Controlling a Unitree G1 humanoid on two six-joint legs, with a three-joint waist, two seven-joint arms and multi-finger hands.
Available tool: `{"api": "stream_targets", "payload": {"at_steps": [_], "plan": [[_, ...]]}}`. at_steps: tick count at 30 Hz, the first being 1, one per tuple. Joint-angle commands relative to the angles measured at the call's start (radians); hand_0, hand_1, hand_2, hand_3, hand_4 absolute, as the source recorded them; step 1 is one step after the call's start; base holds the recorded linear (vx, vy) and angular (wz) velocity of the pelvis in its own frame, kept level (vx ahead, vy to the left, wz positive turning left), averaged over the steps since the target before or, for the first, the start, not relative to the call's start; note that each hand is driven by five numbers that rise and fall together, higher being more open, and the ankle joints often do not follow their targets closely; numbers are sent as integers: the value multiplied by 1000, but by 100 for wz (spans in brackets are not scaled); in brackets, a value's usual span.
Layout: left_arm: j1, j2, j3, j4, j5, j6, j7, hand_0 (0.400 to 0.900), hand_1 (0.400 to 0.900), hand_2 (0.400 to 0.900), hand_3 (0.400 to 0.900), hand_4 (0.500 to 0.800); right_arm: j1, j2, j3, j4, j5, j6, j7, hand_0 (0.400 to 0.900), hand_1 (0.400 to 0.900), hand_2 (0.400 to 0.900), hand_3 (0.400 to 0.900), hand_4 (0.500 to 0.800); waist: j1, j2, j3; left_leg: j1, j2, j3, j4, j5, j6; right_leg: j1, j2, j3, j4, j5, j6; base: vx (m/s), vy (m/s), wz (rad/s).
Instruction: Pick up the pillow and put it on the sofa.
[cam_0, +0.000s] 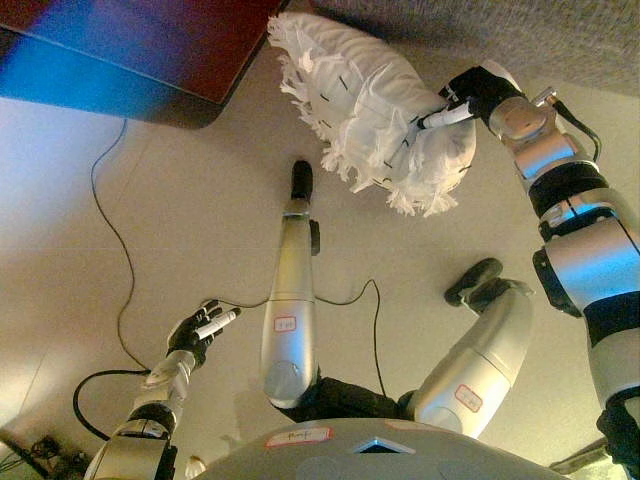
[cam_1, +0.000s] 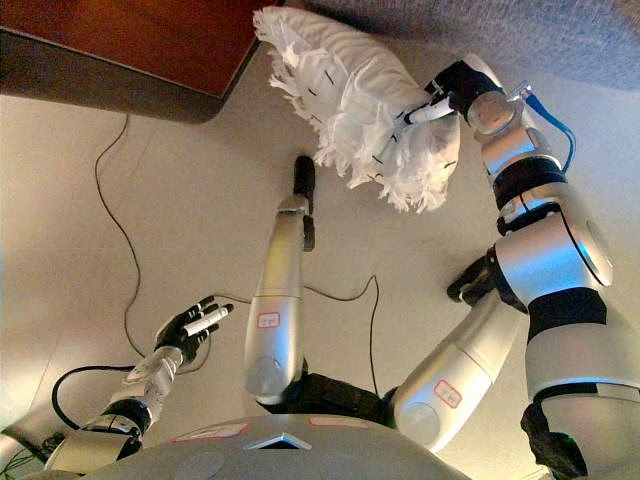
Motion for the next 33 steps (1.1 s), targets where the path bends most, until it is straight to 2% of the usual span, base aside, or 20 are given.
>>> {"api": "stream_targets", "payload": {"at_steps": [1, 4, 5, 6, 8, 11, 14, 21, 22, 24, 25, 27, 29, 31, 33], "plan": [[126, 95, -20, -15, 22, 12, 86, 900, 900, 900, 900, 800, -17, -57, -102, -209, 116, -116, 32, 400, 400, 400, 400, 500, 23, -26, 14, 187, 101, 12, -42, -60, 24, 42, -24, 94, -190, 180, 25, 14, -43, -15], [123, 100, -15, -36, 19, 22, 103, 900, 900, 900, 900, 800, 6, -61, -108, -245, 118, -120, 38, 400, 400, 400, 400, 500, 17, -35, 14, 232, 106, 19, -61, -59, 23, 80, -22, 91, -205, 180, 30, 18, -20, -9], [122, 104, -10, -54, 26, 37, 112, 900, 900, 900, 900, 800, 22, -66, -114, -276, 122, -109, 44, 400, 400, 400, 400, 500, 14, -41, 14, 259, 108, 23, -73, -58, 23, 106, -22, 88, -217, 181, 32, -10, -29, -12], [117, 117, -4, -101, 39, 75, 138, 900, 900, 900, 900, 800, 72, -86, -131, -367, 119, -93, 73, 400, 400, 400, 400, 500, 2, -61, 12, 328, 112, 31, -117, -33, 26, 173, -18, 79, -272, 213, 35, 26, -47, -15], [114, 132, -6, -143, 53, 127, 165, 900, 900, 900, 900, 800, 133, -112, -142, -459, 117, -71, 105, 400, 400, 400, 400, 500, -11, -84, -15, 402, 120, 43, -152, -30, 22, 253, -17, 60, -329, 229, 42, 63, -63, -12], [103, 144, -12, -168, 62, 166, 187, 900, 900, 900, 900, 800, 186, -140, -151, -534, 124, -75, 117, 400, 400, 400, 400, 500, -28, -107, -43, 476, 138, 59, -186, -23, 17, 338, -5, 34, -384, 246, 43, 54, -84, -5], [98, 146, -10, -167, 81, 187, 207, 900, 900, 900, 900, 800, 232, -165, -161, -604, 135, -82, 147, 400, 400, 400, 400, 500, -45, -131, -77, 551, 159, 77, -203, -22, 12, 420, 12, 14, -409, 245, 40, 56, -85, -9], [114, 130, 21, -121, 181, 187, 212, 900, 900, 900, 900, 800, 349, -192, -201, -737, 183, -70, 214, 400, 400, 400, 400, 500, -76, -176, -166, 743, 207, 126, -211, -50, 11, 594, 40, -2, -398, 193, 33, 160, -128, -10], [119, 126, 30, -109, 202, 185, 212, 900, 900, 900, 900, 800, 373, -198, -210, -754, 192, -73, 226, 400, 400, 400, 400, 500, -83, -181, -187, 786, 209, 137, -222, -52, 15, 622, 53, 0, -385, 171, 29, 176, -189, 1], [117, 118, 39, -86, 228, 184, 211, 900, 900, 900, 900, 800, 390, -213, -217, -770, 208, -68, 240, 400, 400, 400, 400, 500, -102, -185, -227, 853, 219, 155, -272, -37, 20, 665, 108, 3, -370, 125, 4, 148, -229, 5], [113, 110, 45, -74, 226, 184, 219, 900, 900, 900, 900, 800, 383, -223, -210, -763, 227, -76, 255, 400, 400, 400, 400, 500, -111, -186, -249, 902, 227, 174, -326, -19, 23, 690, 144, -7, -369, 104, -18, 85, -218, -4], [109, 97, 56, -57, 218, 184, 226, 900, 900, 900, 900, 800, 364, -225, -196, -749, 232, -81, 276, 400, 400, 400, 400, 500, -114, -190, -273, 946, 225, 191, -386, 13, 25, 727, 185, -22, -386, 86, -47, 68, -236, -12], [104, 77, 66, -30, 209, 167, 240, 900, 900, 900, 900, 800, 338, -245, -174, -733, 264, -80, 291, 400, 400, 400, 400, 500, -104, -210, -298, 942, 217, 164, -401, 119, 24, 802, 253, -51, -477, 99, -83, 76, -311, -1], [112, 66, 74, -8, 206, 152, 233, 900, 900, 900, 900, 800, 328, -282, -159, -732, 273, -77, 295, 400, 400, 400, 400, 500, -96, -232, -308, 908, 204, 143, -364, 168, 31, 844, 281, -68, -548, 117, -102, 110, -284, 11], [122, 51, 74, 32, 209, 129, 214, 900, 900, 900, 900, 800, 314, -320, -142, -717, 286, -74, 298, 400, 400, 400, 400, 500, -86, -248, -322, 881, 157, 125, -329, 145, 47, 888, 296, -91, -614, 122, -115, 194, -180, 7]]}}
